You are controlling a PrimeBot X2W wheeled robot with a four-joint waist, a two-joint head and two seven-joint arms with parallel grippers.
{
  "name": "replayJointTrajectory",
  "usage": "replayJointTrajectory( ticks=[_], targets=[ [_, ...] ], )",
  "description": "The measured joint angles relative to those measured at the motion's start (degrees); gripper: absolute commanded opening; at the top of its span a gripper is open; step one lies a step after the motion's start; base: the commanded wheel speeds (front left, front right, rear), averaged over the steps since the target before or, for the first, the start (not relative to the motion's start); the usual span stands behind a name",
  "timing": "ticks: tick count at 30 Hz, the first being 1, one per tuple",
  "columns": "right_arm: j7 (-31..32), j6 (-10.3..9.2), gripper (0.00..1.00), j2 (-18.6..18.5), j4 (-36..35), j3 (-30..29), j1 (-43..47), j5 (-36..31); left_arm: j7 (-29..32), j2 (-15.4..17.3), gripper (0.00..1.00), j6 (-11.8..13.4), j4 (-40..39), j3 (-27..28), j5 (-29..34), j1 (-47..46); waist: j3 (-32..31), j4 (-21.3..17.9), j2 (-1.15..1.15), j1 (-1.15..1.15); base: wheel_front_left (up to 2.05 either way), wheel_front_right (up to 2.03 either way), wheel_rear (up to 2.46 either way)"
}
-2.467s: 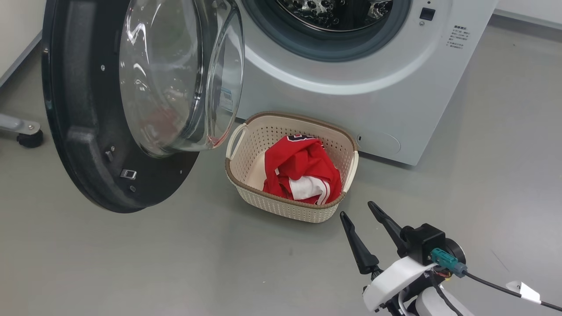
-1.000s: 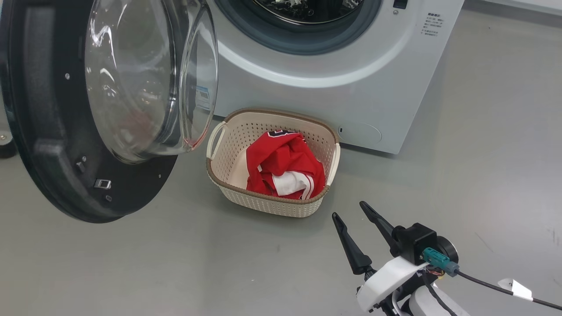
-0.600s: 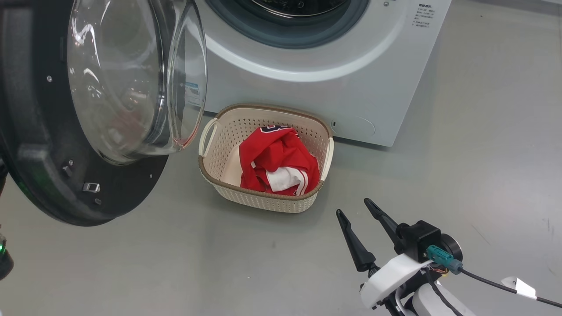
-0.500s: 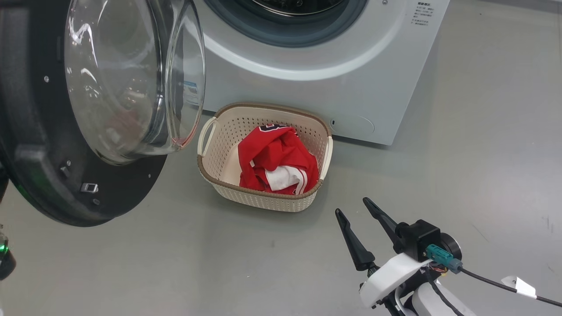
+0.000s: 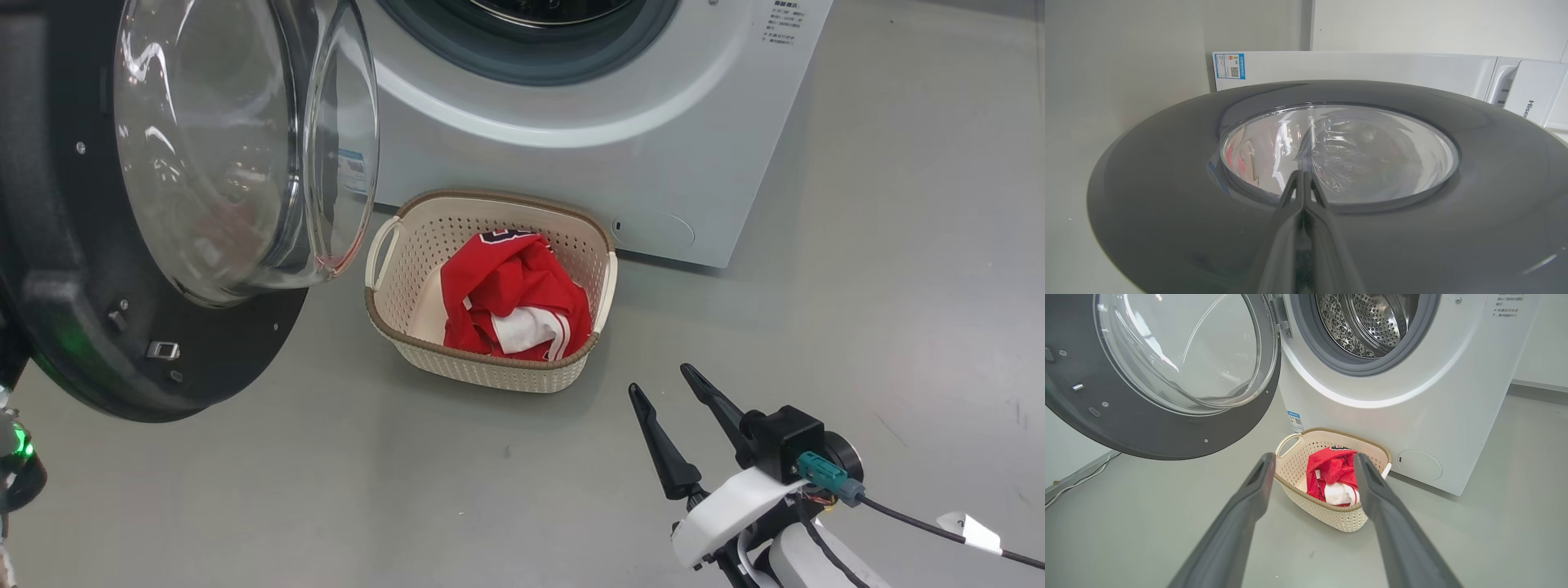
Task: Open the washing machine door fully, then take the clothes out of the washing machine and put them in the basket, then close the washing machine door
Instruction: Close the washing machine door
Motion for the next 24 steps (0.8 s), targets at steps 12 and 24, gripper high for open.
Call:
replayJointTrajectory(
  ticks=[12,24],
  targets=[
    [0.0,0.0,1.0,0.0,0.1,-0.1,0.0,0.0,4.0,-1.8,0.0,0.0,-1.1,2.0,-4.5,0.0,-0.3,0.1,0.0,0.0,0.0,0.0,0.0],
    [0.0,0.0,1.0,0.2,0.3,-0.1,0.0,0.0,8.6,-4.0,0.0,0.0,-3.0,1.7,-7.0,0.7,-0.6,-0.5,0.0,0.0,0.0,0.0,0.0]
  ],
)
